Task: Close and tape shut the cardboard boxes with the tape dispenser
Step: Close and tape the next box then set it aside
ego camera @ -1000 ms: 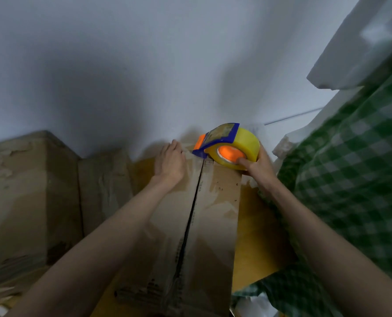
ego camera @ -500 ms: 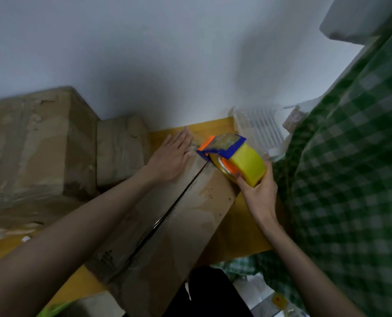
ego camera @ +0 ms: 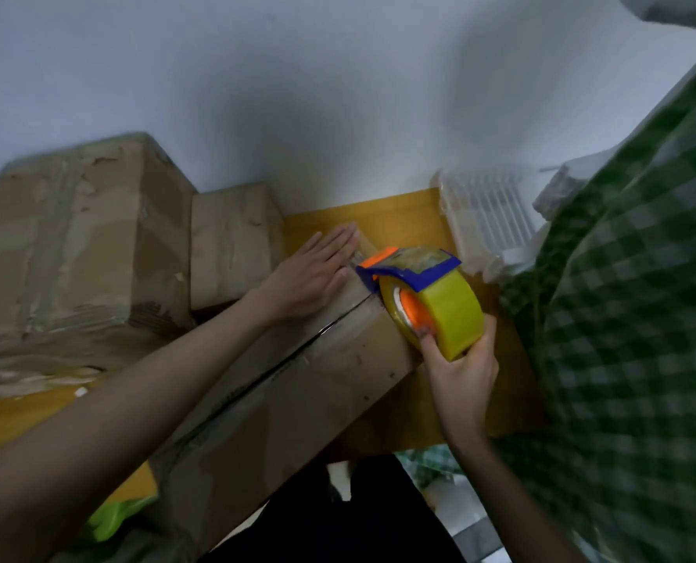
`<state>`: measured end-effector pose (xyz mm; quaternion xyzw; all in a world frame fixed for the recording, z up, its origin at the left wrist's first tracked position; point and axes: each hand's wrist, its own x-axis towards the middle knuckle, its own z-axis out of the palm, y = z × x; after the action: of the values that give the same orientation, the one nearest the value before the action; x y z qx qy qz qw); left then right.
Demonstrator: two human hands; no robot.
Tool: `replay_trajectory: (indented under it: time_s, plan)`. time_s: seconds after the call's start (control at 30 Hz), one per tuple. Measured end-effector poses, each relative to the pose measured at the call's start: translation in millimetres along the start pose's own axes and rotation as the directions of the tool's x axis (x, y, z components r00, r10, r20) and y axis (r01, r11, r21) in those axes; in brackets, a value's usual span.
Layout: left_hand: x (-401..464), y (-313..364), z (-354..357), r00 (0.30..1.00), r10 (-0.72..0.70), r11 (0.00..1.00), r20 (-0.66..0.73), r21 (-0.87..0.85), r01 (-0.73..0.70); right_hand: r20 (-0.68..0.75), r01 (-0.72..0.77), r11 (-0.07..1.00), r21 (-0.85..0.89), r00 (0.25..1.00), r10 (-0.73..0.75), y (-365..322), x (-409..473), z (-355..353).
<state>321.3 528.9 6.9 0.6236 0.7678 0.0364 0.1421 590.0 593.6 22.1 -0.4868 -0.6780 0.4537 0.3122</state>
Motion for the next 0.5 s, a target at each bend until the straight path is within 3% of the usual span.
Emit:
replay_trajectory:
  time_s: [0.2, 0.37, 0.5]
  plan:
    - [-12, -1, 8, 0.999, 0.034, 0.999, -0.030, -0.025, -0.035, 0.058, 0.041, 0.988, -0.146, 0.998, -0.033, -2, -14, -7]
    - [-13, 2, 10, 0.999, 0.019, 1.000, -0.035, 0.006, -0.019, -0.010, 0.050, 0.998, -0.032, 0.999, -0.050, -8, 1, -14]
    - [-8, 2, 5, 0.999, 0.032, 0.999, 0.000, 0.032, -0.032, 0.018, 0.033, 0.999, 0.038, 0.999, -0.034, -7, 3, -26]
